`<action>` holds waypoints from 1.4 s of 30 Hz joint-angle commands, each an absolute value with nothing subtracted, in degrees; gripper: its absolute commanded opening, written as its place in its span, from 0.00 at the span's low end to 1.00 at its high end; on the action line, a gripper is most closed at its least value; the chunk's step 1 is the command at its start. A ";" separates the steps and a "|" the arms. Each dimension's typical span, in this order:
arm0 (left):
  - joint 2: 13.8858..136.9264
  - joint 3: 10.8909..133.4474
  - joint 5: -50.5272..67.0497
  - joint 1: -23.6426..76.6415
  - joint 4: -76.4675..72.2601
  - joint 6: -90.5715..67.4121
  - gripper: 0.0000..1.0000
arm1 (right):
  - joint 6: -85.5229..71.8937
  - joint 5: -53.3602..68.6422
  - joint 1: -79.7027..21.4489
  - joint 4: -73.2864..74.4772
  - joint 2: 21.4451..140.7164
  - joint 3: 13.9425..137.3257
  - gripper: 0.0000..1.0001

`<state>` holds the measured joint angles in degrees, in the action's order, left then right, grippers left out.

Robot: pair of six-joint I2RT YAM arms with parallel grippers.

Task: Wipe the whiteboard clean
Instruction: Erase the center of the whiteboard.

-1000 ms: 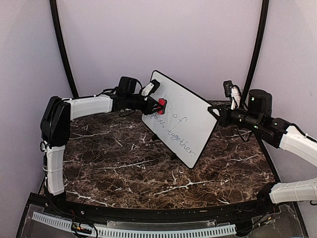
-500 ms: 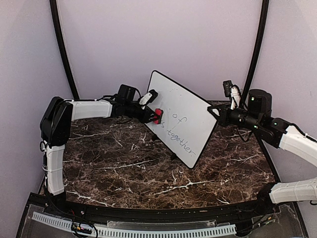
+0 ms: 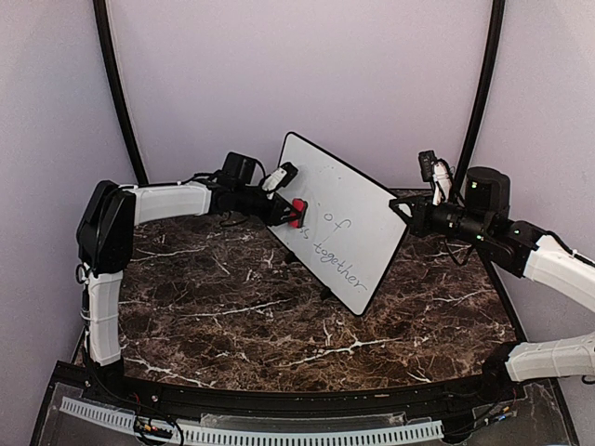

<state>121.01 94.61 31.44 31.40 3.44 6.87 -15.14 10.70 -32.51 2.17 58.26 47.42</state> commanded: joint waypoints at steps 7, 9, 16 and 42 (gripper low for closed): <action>116.53 91.66 28.69 34.48 -3.79 5.77 0.17 | -8.61 19.27 -34.80 6.72 59.93 46.15 0.00; 115.55 88.72 26.79 36.13 -6.16 6.20 0.17 | -8.70 19.42 -34.74 6.72 59.91 46.14 0.00; 113.74 83.52 23.03 41.69 -14.72 4.79 0.18 | -8.79 19.42 -34.78 6.82 59.64 46.06 0.00; 115.57 85.97 31.87 35.72 -16.90 -2.47 0.17 | -8.92 19.03 -34.89 7.07 59.21 45.79 0.00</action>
<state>115.48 87.39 28.93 33.54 -15.35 -1.26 -13.56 12.12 -32.64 1.93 58.17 47.40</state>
